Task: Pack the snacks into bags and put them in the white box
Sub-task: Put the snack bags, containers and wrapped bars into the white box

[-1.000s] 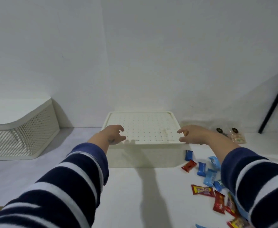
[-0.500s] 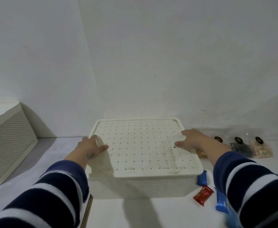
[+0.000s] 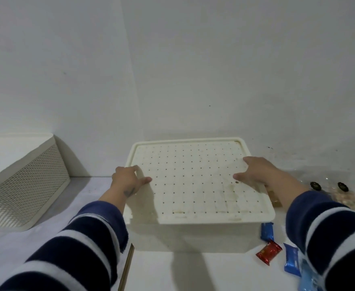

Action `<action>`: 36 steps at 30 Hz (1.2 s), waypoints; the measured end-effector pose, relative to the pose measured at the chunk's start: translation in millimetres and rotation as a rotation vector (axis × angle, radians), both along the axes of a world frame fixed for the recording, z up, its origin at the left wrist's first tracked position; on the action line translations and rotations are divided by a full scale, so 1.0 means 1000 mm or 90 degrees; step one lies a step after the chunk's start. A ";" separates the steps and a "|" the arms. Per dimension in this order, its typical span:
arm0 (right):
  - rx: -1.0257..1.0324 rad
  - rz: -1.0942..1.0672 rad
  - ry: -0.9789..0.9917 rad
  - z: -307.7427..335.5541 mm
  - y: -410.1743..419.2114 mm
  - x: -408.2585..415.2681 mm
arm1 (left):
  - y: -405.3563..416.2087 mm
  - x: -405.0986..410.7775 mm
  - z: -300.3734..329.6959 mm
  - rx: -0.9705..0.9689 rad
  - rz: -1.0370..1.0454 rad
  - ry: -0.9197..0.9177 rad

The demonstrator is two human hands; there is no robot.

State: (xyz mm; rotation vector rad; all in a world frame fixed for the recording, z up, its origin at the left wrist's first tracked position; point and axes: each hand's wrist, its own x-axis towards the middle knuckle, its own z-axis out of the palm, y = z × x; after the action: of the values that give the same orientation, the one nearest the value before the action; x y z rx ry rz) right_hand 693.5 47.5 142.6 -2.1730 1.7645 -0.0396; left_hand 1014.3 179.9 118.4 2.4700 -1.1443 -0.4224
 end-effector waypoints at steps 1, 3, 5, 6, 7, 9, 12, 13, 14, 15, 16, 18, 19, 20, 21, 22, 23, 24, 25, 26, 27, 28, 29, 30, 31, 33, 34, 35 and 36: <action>0.005 -0.001 -0.007 0.005 0.007 -0.002 | 0.009 -0.001 0.003 -0.021 -0.002 -0.002; 0.014 -0.011 -0.018 0.011 0.025 -0.006 | 0.031 -0.005 0.009 -0.059 -0.008 -0.007; 0.032 -0.012 -0.022 0.015 0.052 -0.010 | 0.058 -0.011 0.011 -0.088 -0.009 -0.017; 0.041 -0.010 -0.021 0.016 0.068 -0.012 | 0.073 -0.015 0.010 -0.093 -0.008 -0.029; 0.048 -0.010 -0.018 0.015 0.085 -0.014 | 0.088 -0.019 0.008 -0.092 -0.005 -0.049; 0.055 -0.006 -0.007 0.009 0.121 -0.017 | 0.121 -0.028 -0.001 -0.081 0.000 -0.094; 0.088 0.011 -0.003 -0.011 0.171 -0.020 | 0.175 -0.039 -0.019 -0.067 0.015 -0.125; 0.098 0.016 0.000 -0.020 0.186 -0.021 | 0.194 -0.042 -0.027 -0.064 0.017 -0.126; 0.107 0.020 0.004 -0.028 0.202 -0.021 | 0.211 -0.044 -0.034 -0.061 0.019 -0.124; 0.118 0.022 0.010 -0.036 0.218 -0.022 | 0.229 -0.045 -0.043 -0.055 0.021 -0.118; 0.127 0.023 0.018 -0.045 0.233 -0.022 | 0.244 -0.046 -0.052 -0.045 0.024 -0.111; 0.145 0.025 0.040 -0.063 0.259 -0.020 | 0.272 -0.047 -0.070 -0.014 0.028 -0.093; 0.155 0.027 0.046 -0.072 0.270 -0.019 | 0.283 -0.046 -0.079 0.004 0.029 -0.081; 0.169 0.027 0.047 -0.081 0.280 -0.018 | 0.293 -0.045 -0.087 0.022 0.030 -0.069; 0.185 0.026 0.047 -0.089 0.288 -0.018 | 0.301 -0.044 -0.094 0.041 0.030 -0.058; 0.201 0.024 0.049 -0.097 0.295 -0.017 | 0.308 -0.043 -0.101 0.059 0.029 -0.050; 0.213 0.023 0.053 -0.105 0.300 -0.017 | 0.314 -0.042 -0.108 0.077 0.027 -0.043; 0.221 0.023 0.059 -0.111 0.304 -0.016 | 0.317 -0.041 -0.114 0.094 0.024 -0.033; 0.224 0.023 0.065 -0.118 0.307 -0.016 | 0.320 -0.042 -0.121 0.110 0.022 -0.021; 0.225 0.021 0.069 -0.125 0.309 -0.015 | 0.322 -0.042 -0.128 0.122 0.022 -0.008; 0.229 0.020 0.073 -0.132 0.310 -0.014 | 0.323 -0.042 -0.134 0.131 0.024 0.002; 0.236 0.019 0.076 -0.139 0.311 -0.013 | 0.323 -0.043 -0.140 0.139 0.026 0.008; 0.244 0.018 0.080 -0.147 0.310 -0.012 | 0.322 -0.043 -0.145 0.146 0.026 0.012; 0.251 0.017 0.085 -0.154 0.309 -0.011 | 0.320 -0.042 -0.150 0.154 0.025 0.015; 0.254 0.017 0.091 -0.159 0.310 -0.011 | 0.319 -0.042 -0.153 0.162 0.024 0.016; 0.263 0.018 0.103 -0.170 0.303 -0.008 | 0.310 -0.041 -0.160 0.181 0.022 0.015; 0.263 0.018 0.110 -0.174 0.301 -0.008 | 0.307 -0.041 -0.163 0.187 0.020 0.011; 0.261 0.018 0.116 -0.176 0.299 -0.007 | 0.303 -0.041 -0.166 0.190 0.016 0.006; 0.258 0.016 0.122 -0.178 0.296 -0.007 | 0.300 -0.041 -0.169 0.191 0.014 0.000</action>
State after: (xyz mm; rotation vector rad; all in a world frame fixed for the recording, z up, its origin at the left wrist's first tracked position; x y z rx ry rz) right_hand 686.8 343.9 -35.8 -1.9505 1.6645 0.5041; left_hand 972.9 479.7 -50.5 2.7342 -1.1229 -0.6283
